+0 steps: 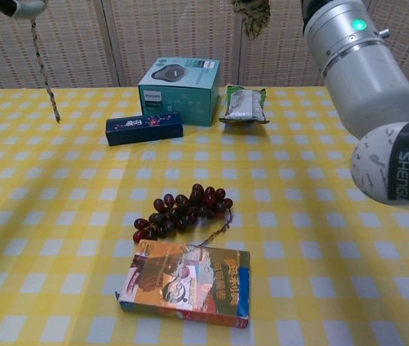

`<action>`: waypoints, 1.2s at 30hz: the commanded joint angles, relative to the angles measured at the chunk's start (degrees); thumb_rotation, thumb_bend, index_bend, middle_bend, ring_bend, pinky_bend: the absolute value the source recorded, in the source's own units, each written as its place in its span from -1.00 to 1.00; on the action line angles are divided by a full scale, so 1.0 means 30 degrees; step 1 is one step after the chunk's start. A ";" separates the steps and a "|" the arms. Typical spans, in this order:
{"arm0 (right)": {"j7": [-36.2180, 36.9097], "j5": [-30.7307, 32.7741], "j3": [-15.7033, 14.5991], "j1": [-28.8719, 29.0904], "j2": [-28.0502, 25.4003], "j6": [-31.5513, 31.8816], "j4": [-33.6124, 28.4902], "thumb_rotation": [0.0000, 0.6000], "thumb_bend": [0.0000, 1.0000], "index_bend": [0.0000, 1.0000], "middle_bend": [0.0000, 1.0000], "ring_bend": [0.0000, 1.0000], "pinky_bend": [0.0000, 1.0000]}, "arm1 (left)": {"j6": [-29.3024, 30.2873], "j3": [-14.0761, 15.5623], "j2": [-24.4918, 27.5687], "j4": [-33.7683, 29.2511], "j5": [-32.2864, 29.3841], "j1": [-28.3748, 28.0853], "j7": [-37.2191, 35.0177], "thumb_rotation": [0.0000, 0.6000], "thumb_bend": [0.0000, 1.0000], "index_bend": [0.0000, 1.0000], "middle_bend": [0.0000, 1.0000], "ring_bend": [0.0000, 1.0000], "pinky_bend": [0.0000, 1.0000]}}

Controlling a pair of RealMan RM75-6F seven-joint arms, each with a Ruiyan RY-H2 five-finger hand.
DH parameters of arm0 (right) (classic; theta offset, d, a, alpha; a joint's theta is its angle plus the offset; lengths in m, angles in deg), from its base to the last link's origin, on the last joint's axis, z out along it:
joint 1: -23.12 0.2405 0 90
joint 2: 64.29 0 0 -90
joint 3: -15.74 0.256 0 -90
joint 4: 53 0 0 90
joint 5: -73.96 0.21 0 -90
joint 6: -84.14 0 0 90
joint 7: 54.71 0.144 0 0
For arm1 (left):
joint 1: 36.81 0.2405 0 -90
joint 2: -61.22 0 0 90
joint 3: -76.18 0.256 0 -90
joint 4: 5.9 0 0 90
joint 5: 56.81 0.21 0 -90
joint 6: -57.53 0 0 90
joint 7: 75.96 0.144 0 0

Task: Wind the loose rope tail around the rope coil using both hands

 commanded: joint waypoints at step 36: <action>-0.8723 0.2865 0.0094 0.2755 0.0091 -0.4175 -0.1425 1.00 -0.39 0.72 0.34 0.14 0.26 | 0.1005 -0.1982 0.0392 -0.1900 0.6888 -0.2361 -0.1434 1.00 -0.14 0.55 1.00 1.00 1.00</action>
